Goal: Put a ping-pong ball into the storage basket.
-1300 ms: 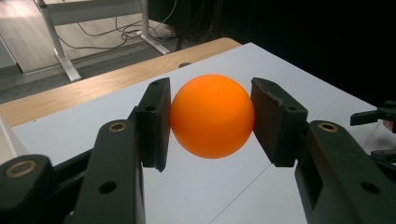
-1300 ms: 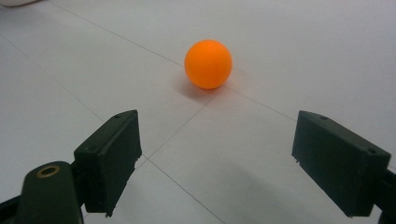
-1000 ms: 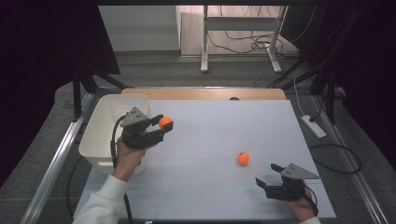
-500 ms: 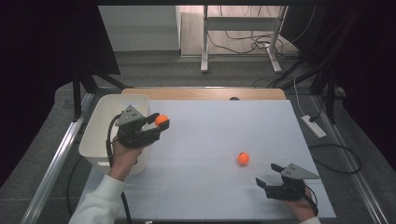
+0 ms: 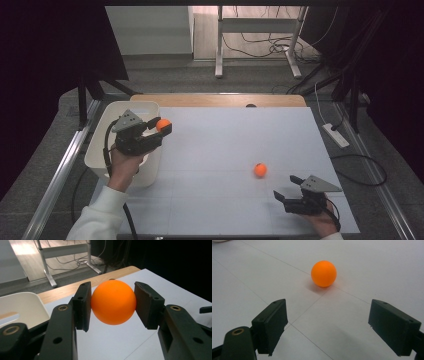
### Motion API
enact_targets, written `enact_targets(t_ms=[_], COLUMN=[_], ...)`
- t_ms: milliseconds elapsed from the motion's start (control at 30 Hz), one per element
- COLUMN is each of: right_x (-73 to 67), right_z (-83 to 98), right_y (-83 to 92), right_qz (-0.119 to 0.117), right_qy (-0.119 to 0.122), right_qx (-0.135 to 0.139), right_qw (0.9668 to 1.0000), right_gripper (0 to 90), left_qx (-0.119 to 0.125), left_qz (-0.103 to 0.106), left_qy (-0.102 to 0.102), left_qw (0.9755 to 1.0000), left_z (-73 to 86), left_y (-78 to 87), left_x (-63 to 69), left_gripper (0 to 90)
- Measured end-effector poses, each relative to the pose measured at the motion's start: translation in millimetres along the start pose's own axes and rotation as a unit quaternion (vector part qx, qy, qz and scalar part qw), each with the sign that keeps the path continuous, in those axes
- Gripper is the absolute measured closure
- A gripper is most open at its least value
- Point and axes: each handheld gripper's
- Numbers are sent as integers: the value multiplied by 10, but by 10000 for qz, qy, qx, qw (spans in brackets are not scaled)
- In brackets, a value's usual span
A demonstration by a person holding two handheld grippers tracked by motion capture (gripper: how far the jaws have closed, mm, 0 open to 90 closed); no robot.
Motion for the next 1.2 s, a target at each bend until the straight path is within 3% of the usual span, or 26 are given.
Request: enact_targets(t_ms=[733,1200], right_x=[7,15], right_z=[1,6], right_y=[-2,-7], right_qz=[19,2], right_qy=[-13,-18], right_qx=[-4,-7], right_qw=[10000,10000], right_gripper=[152,152], left_qx=[-111,-334], left_qz=[-461,-828], left_qy=[178,316], left_qw=[9987,9955], left_z=[22,65], left_y=[93,92], left_x=[-316,-577], left_gripper=[503,503])
Point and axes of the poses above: each handheld gripper's, and its own axes: y roughly backward along the jaws, z roughly out of its underside, x roughly to its right, and after that the axes turned 7 degrees about -y, right-handed
